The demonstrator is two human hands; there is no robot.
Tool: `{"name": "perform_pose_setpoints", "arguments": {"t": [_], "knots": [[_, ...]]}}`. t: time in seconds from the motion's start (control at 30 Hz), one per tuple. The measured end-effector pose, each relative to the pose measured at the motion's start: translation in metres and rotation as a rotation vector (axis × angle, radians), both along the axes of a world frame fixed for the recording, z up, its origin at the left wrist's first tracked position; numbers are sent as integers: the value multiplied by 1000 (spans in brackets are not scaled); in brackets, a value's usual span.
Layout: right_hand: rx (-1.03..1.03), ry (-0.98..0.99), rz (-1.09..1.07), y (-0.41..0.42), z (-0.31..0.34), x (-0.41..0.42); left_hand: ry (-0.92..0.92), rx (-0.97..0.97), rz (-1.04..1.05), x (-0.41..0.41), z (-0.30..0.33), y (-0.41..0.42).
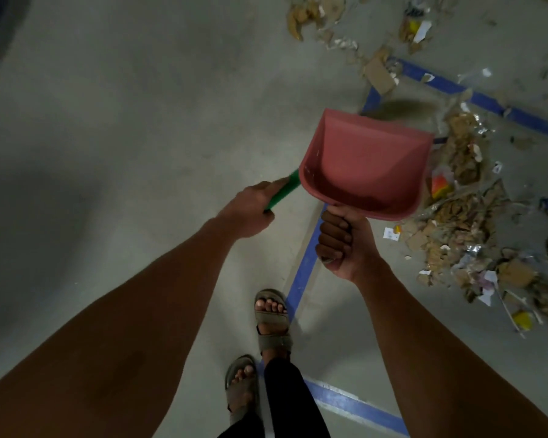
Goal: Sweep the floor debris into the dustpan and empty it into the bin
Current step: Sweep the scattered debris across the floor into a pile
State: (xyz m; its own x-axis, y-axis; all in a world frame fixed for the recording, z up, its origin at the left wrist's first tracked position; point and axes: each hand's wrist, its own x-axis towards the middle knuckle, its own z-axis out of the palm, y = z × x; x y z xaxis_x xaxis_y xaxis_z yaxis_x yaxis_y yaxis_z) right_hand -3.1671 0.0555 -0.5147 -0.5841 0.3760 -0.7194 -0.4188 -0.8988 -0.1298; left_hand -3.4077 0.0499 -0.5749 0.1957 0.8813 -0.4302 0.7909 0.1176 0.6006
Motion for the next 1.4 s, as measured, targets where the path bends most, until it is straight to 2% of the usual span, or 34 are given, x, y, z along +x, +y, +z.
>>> {"name": "perform_pose_setpoints", "arguments": {"t": [0.1, 0.2, 0.3, 0.4, 0.47, 0.57, 0.67, 0.83, 0.9, 0.97, 1.07, 1.2, 1.3, 1.4], "knots": [[-6, 23, 2, 10, 7, -10, 64, 54, 256, -39, 13, -4], [-13, 27, 2, 19, 11, -21, 142, 23, 515, -73, 24, -3], [-19, 29, -7, 27, 11, -34, 205, -64, 705, -99, 23, 8], [-24, 21, -19, 35, 10, -43, 245, -242, 768, -112, 15, 23], [-27, 8, -40, 40, 7, -48, 229, -337, 701, -109, 8, 30], [-36, -14, -65, 45, 2, -52, 208, -370, 471, -85, -2, 39], [-53, -18, -85, 46, -3, -57, 190, -340, 193, -55, -12, 48], [-65, -54, -150, 46, -3, -77, 46, -259, -248, -30, -8, 70], [-66, -51, -177, 48, 0, -86, 30, -204, -369, -40, -2, 83], [-61, -31, -201, 52, 2, -96, 32, -153, -396, -59, 2, 92], [-53, -12, -217, 61, 5, -112, 27, -78, -271, -102, 10, 99], [-20, 56, -192, 77, 10, -139, 79, 58, 72, -173, 10, 104], [-32, 61, -158, 90, 10, -165, 158, 55, 399, -214, 8, 108], [-34, 71, -121, 102, 4, -194, 221, -53, 714, -246, 2, 115]]}}
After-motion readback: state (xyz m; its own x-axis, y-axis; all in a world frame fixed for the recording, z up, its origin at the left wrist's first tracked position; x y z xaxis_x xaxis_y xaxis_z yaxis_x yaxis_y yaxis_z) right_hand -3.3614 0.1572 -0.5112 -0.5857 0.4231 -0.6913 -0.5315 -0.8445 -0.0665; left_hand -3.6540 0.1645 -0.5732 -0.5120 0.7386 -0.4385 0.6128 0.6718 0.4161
